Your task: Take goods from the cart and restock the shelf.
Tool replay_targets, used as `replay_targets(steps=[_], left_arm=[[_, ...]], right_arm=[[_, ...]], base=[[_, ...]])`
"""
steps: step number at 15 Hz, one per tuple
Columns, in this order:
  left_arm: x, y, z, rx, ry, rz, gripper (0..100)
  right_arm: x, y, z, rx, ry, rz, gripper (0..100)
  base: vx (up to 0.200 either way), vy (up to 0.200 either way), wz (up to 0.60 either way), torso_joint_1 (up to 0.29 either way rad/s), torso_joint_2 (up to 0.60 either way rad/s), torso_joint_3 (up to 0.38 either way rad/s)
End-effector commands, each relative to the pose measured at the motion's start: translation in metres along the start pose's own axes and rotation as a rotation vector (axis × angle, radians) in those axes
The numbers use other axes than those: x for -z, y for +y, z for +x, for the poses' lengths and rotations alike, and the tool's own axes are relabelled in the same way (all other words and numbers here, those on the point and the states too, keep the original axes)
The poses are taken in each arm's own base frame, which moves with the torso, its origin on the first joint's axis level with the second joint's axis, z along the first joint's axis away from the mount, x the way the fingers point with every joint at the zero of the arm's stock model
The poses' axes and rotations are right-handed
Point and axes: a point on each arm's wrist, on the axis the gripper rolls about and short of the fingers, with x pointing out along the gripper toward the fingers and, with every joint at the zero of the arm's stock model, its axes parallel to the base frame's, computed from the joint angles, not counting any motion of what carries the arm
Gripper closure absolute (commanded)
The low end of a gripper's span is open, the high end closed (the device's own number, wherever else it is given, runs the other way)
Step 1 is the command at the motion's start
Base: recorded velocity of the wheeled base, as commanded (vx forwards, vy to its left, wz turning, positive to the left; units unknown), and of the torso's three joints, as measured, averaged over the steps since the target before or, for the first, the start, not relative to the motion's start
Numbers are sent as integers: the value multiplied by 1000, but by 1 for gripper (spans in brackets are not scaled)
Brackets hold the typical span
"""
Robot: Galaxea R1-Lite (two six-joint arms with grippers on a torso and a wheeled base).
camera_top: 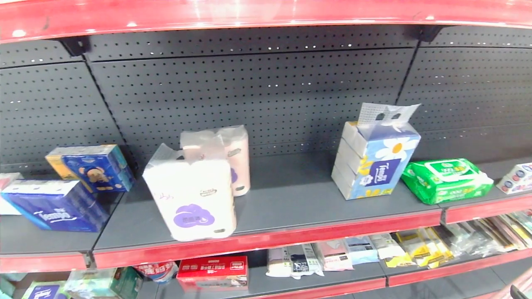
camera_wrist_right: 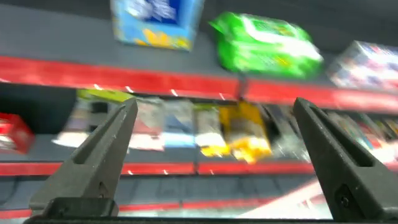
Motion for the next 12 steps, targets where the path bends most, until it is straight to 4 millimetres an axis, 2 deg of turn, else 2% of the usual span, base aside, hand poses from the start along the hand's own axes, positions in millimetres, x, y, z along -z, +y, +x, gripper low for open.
replay_targets(steps=[1,4,7,12], left_arm=[[0,0,1,-6,9,3,0],[2,0,4,-34,36,4,0],[2,-2,18,-53,97,-17,0],[1,-5,35,-43,155,-35,0]], right_arm=[[8,2,-3,-19,-13,0,0],[20,7,-12,-182,-19,70,0],[32,6,-22,-331,-82,210,0],[31,5,-22,-287,-89,217,0]], base=[[0,0,0,0,0,0],[0,0,0,0,0,0],[0,0,0,0,0,0],[0,0,0,0,0,0]])
